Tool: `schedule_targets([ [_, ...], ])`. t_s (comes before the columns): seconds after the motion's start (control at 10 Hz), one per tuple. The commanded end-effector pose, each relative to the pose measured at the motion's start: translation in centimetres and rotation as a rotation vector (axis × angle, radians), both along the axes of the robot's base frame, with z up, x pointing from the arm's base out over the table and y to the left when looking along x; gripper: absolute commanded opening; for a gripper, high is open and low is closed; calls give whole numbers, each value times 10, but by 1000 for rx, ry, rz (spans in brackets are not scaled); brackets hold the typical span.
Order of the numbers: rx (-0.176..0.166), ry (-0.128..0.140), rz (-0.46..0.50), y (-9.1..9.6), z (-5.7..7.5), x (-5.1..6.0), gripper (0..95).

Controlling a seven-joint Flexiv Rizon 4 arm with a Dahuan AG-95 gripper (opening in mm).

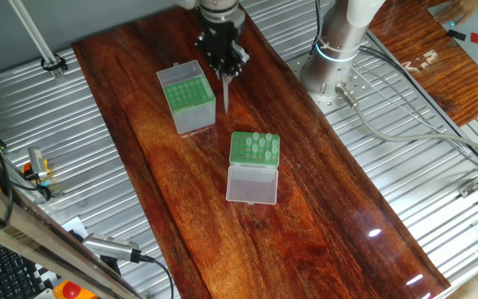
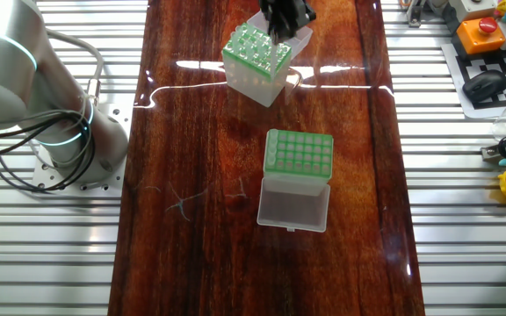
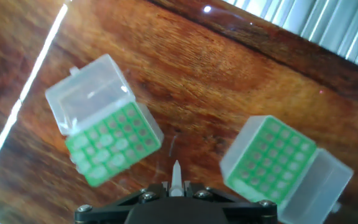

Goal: Transfer all large pipette tips from one holder to another

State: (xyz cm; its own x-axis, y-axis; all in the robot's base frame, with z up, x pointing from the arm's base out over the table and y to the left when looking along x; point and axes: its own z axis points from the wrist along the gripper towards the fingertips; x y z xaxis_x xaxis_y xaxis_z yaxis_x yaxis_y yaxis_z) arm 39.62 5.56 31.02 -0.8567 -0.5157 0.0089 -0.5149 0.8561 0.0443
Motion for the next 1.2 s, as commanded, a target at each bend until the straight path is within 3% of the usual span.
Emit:
schedule_targets([
  [0.1,14,-14,-110,-6,1,1,0],
  [0.2,2,-15,-132,-6,1,1,0],
  [0.3,-25,-16,-115,-21,2,2,0],
  [0.5,-12,-15,3,-80,5,6,0],
  [0.6,-2,-18,33,-92,4,7,0],
  [0.8,-2,-15,-8,-92,4,7,0],
  [1.0,-45,-15,-61,-92,4,7,0],
  [1.2,-41,-19,-25,-109,1,12,0],
])
